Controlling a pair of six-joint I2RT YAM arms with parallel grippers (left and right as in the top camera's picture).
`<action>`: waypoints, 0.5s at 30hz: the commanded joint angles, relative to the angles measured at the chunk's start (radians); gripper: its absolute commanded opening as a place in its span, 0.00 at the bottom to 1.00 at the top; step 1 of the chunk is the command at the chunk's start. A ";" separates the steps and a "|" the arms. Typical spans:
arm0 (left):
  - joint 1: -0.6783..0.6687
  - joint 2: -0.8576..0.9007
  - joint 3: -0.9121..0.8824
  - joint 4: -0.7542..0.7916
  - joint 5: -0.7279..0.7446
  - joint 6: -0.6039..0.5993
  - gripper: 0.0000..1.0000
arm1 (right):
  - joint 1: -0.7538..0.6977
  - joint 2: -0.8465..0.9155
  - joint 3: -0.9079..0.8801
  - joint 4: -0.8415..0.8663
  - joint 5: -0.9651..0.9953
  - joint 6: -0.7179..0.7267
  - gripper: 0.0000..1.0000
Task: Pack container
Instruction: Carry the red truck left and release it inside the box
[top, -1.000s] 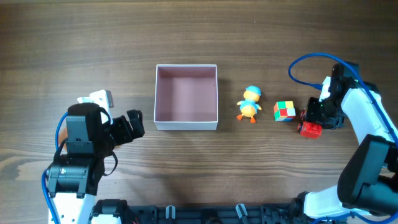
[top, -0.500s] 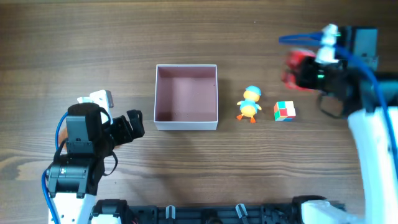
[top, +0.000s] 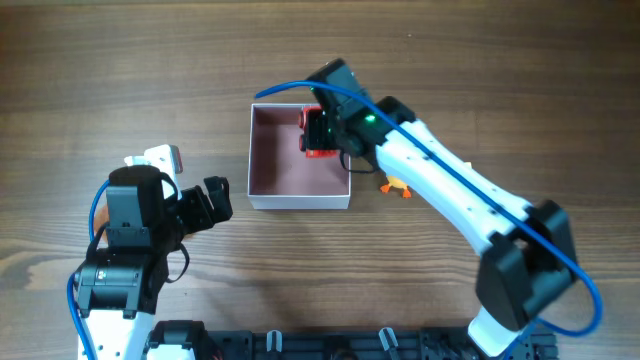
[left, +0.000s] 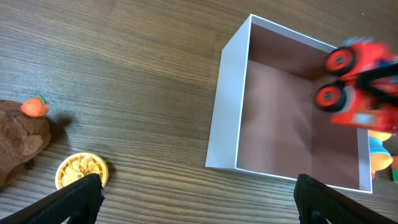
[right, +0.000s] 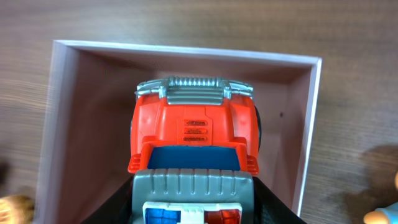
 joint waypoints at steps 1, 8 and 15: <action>0.001 -0.003 0.018 0.004 -0.027 0.030 1.00 | -0.006 0.023 0.009 0.013 0.033 0.032 0.04; 0.047 0.002 0.027 0.018 -0.383 0.027 1.00 | -0.029 0.051 0.008 -0.015 0.090 0.037 0.04; 0.070 0.009 0.027 0.018 -0.378 0.029 1.00 | -0.030 0.069 0.004 -0.055 0.172 0.037 0.04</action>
